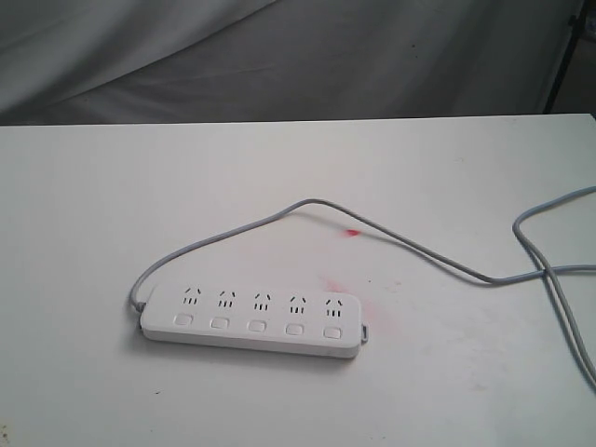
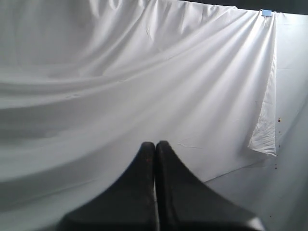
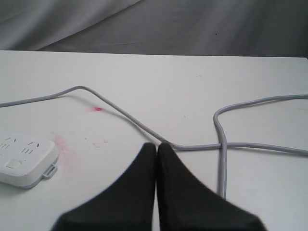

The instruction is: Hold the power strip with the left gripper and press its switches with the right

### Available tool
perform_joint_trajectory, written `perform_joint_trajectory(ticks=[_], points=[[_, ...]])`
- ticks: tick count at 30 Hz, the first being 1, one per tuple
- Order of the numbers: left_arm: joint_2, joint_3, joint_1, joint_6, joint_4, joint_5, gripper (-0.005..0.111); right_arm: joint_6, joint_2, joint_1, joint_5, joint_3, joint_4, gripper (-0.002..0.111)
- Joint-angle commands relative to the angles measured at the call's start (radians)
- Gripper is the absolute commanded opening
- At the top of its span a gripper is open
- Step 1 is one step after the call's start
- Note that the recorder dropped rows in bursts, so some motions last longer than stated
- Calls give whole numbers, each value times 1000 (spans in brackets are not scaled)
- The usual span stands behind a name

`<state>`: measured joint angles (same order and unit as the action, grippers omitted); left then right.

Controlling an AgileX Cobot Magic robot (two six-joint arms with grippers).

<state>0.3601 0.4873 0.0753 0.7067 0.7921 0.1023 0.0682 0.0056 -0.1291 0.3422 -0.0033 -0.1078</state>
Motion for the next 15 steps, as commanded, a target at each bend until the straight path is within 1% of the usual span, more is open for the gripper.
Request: perform_joint_trajectory(ticks=[1, 2, 6, 8, 9, 11, 15], points=[[-32, -41, 6, -126, -166, -8, 0, 3, -6, 2, 0, 3, 12, 0], [-37, -53, 6, -205, -237, -6, 0, 3, -6, 2, 0, 3, 12, 0], [-96, -102, 6, -594, -657, -3, 0, 3, -6, 2, 0, 3, 12, 0], [-134, -124, 6, -719, -792, -3, 0, 3, -6, 2, 0, 3, 12, 0], [-157, -137, 6, -762, -840, -3, 0, 3, -6, 2, 0, 3, 12, 0], [-208, -166, 6, -803, -883, -11, 0, 3, -6, 2, 0, 3, 12, 0], [-307, -211, 6, -804, -883, -64, 0, 3, -6, 2, 0, 3, 12, 0]])
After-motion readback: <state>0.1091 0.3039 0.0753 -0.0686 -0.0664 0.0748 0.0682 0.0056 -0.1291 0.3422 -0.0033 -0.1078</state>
